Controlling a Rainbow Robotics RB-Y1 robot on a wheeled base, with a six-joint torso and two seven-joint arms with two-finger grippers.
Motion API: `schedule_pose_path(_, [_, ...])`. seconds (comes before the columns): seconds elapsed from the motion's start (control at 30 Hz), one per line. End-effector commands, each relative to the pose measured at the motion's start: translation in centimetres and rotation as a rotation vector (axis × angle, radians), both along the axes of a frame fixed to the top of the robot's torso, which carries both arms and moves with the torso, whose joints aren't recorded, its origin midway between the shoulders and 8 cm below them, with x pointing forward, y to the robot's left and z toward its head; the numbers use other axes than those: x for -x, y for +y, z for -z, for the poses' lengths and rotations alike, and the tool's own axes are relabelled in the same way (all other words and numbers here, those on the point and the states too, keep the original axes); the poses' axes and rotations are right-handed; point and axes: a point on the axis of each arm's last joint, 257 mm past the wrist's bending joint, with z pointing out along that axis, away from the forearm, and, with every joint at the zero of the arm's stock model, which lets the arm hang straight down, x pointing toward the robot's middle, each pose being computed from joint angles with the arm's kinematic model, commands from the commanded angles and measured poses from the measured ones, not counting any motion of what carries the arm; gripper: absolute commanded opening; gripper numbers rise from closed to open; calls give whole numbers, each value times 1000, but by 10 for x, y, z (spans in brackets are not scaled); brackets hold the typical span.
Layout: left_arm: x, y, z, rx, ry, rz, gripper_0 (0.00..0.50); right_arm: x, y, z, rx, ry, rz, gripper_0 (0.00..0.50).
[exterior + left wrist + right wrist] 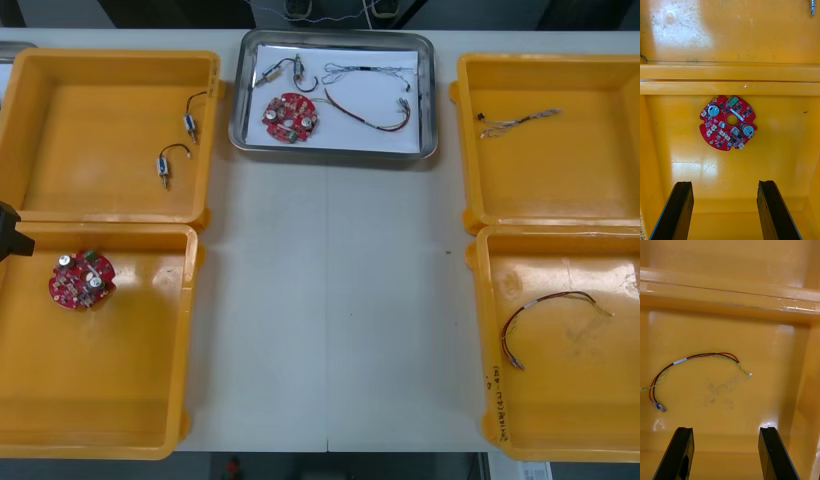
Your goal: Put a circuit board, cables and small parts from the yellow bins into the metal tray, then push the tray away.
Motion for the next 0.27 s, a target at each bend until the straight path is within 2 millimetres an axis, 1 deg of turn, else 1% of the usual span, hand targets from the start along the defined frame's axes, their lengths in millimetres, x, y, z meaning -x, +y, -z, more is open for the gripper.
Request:
schedule_pose_path(0.03, [4, 18, -15, -75, -23, 16, 500, 6, -6, -7, -4, -19, 48, 500])
schedule_pose_path(0.27, [4, 18, -15, -75, -23, 16, 500, 6, -6, -7, -4, -19, 48, 500])
